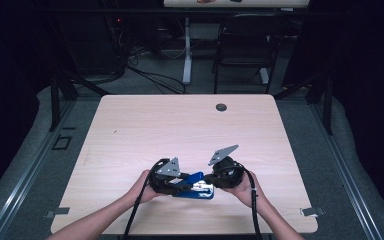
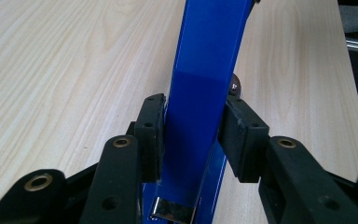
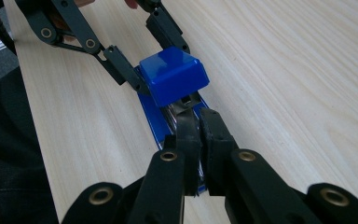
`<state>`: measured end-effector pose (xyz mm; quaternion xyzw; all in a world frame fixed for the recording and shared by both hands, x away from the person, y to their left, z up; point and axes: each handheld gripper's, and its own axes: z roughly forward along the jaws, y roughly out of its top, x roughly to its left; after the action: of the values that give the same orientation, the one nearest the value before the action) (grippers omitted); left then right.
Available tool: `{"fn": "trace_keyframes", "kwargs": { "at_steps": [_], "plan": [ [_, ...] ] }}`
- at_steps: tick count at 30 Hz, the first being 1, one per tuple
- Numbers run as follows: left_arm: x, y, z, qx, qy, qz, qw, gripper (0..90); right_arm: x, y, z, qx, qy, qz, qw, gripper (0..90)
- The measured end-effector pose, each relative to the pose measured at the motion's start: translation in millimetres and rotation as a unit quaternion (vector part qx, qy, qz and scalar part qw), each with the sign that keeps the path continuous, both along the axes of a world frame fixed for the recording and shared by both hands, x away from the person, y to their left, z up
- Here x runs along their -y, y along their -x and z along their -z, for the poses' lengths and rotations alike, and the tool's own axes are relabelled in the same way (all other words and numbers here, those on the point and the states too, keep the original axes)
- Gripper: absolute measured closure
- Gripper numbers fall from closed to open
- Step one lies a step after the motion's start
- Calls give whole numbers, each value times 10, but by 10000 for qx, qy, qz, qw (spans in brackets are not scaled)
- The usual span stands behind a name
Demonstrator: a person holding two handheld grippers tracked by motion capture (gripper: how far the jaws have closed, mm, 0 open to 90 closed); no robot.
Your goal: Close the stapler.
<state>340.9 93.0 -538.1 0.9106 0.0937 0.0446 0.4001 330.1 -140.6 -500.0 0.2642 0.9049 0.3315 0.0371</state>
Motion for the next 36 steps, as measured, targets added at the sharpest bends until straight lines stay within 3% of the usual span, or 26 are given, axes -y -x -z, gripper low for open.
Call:
{"fn": "trace_keyframes", "kwargs": {
  "at_steps": [11, 15, 18, 20, 24, 26, 30, 36],
  "plan": [
    [77, -13, 48, 2, -117, 47, 9999, 615, 177, 20, -143, 158, -188, 263, 9994, 880],
    [103, -16, 66, -25, -143, 43, 9999, 613, 134, 51, -184, 224, -325, 228, 9990, 881],
    [117, -18, 70, -18, -261, 31, 9997, 610, 61, 62, -170, 200, -255, 134, 9994, 881],
    [134, -22, 93, -45, -192, 54, 9998, 608, 23, 56, -145, 155, -216, 96, 9996, 881],
    [143, -28, 100, -60, -267, 84, 9996, 600, -9, 45, -104, 111, -108, 111, 9998, 888],
    [134, -43, 113, -165, -286, 50, 9994, 559, -5, 36, -74, 74, -26, 151, 9999, 889],
    [51, -107, 80, -272, -196, -177, 9993, 376, 0, 11, 74, -78, 219, 197, 9995, 891],
    [-147, -209, -21, -329, 57, -595, 9977, 266, 28, -17, 101, -180, 123, 253, 9994, 898]
  ]
}}
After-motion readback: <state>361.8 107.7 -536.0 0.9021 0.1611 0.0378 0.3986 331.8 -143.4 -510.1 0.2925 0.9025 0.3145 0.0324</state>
